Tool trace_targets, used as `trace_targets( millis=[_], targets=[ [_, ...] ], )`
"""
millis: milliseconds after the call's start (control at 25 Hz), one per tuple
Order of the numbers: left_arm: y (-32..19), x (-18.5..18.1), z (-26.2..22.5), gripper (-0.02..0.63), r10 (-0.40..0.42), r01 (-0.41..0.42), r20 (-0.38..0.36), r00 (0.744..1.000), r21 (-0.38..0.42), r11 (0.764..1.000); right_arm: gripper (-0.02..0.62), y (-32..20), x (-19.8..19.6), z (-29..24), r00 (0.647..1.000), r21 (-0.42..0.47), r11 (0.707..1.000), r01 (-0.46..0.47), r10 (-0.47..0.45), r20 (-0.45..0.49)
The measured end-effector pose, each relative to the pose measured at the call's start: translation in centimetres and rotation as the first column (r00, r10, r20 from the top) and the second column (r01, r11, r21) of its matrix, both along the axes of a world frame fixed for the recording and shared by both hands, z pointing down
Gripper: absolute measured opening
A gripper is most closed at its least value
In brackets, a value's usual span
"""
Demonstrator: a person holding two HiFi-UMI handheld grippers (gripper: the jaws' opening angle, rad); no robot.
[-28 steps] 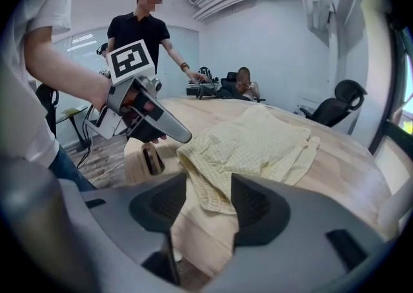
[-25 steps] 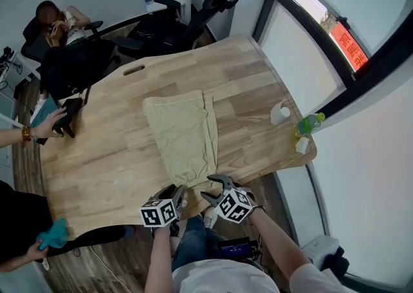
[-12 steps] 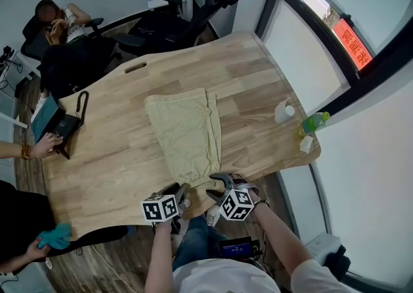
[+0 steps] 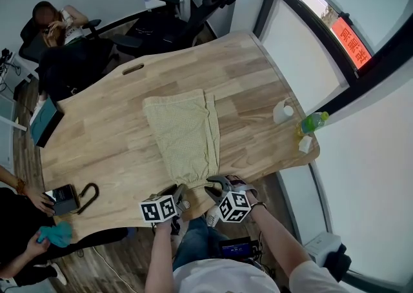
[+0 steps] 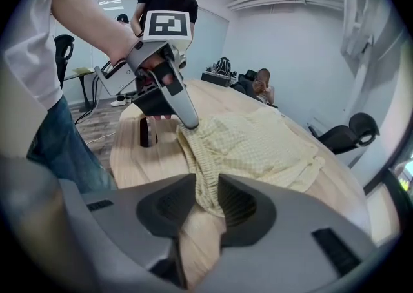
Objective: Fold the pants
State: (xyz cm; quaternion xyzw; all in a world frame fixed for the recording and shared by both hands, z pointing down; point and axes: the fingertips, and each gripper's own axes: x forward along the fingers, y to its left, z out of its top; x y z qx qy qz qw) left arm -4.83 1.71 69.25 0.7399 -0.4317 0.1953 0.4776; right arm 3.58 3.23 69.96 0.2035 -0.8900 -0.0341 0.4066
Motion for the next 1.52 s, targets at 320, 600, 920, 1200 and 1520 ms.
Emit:
trace_targets(
  millis=[320,600,920,1200,1520],
  targets=[
    [-0.2,-0.3,-0.9,0.061,-0.041,0.040,-0.071,0.997,-0.011,0.999,0.055,-0.5,-0.2,-1.2,0.996,-0.086,0.995,-0.049,0.055,0.063],
    [-0.5,-0.3,-2.9,0.055,-0.051,0.053,-0.134,0.990,0.012,0.999,0.049,-0.7,-0.2,-3.1,0.991,-0.096,0.993,-0.070,0.081,0.111],
    [0.0,-0.9,-5.3,0.052,-0.052,0.058,-0.187,0.981,0.026,0.998,0.049,-0.2,-0.7,-6.3,0.979,-0.187,0.981,-0.055,0.090,0.182],
    [1.7,-0.8,-7.5,0.051,-0.018,0.026,-0.190,0.982,0.040,0.999,0.048,1.8,-0.7,-8.2,0.959,-0.298,0.952,-0.072,0.148,0.242],
    [2.9,-1.3,-9.2,0.051,-0.006,0.015,-0.200,0.980,0.040,0.999,0.046,2.9,-1.2,-10.0,0.952,-0.381,0.924,-0.015,0.129,0.277]
  ],
)
